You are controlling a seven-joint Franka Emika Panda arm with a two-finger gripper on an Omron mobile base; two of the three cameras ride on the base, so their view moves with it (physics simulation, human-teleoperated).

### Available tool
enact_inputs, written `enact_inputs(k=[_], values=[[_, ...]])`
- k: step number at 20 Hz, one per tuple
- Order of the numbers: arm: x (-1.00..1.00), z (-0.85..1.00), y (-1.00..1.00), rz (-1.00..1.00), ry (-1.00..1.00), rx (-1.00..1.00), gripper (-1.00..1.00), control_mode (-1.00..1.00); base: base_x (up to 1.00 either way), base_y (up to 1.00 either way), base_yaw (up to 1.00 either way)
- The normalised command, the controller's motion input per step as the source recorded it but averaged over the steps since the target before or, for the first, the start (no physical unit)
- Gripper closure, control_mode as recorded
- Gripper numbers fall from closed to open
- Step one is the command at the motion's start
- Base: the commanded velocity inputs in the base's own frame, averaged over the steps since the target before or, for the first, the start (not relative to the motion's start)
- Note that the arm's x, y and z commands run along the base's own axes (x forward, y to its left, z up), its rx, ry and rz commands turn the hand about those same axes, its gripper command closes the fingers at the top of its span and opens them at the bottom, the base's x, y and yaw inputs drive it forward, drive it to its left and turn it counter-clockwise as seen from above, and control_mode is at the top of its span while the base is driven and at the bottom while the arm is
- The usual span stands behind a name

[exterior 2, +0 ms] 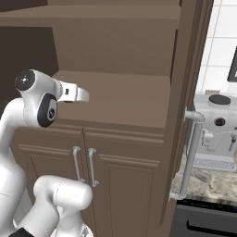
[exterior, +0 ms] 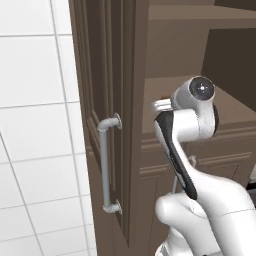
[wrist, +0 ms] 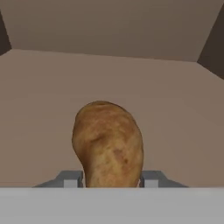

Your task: Pick the potatos from the cabinet and place them in one bowl. Pick the lime from the sink and place it in the other bowl.

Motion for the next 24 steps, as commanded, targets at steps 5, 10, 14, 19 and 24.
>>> enact_inputs(k=[5,10,14,19,24], values=[[-0.58,0.43,-0.26,-0.12,0.22,0.00,1.00,-1.00,0.00,0.00,0.00],[-0.62,0.36,-0.19,-0.12,0.25,0.00,1.00,-1.00,0.00,0.00,0.00],[-0.59,0.28,-0.14,-0.10,0.23,0.00,1.00,-1.00,0.00,0.00,0.00],[-0.46,0.16,-0.04,-0.04,0.11,0.03,1.00,-1.00,0.00,0.00,0.00],[-0.50,0.14,0.00,0.00,0.02,0.10,1.00,-1.00,0.00,0.00,0.00]])
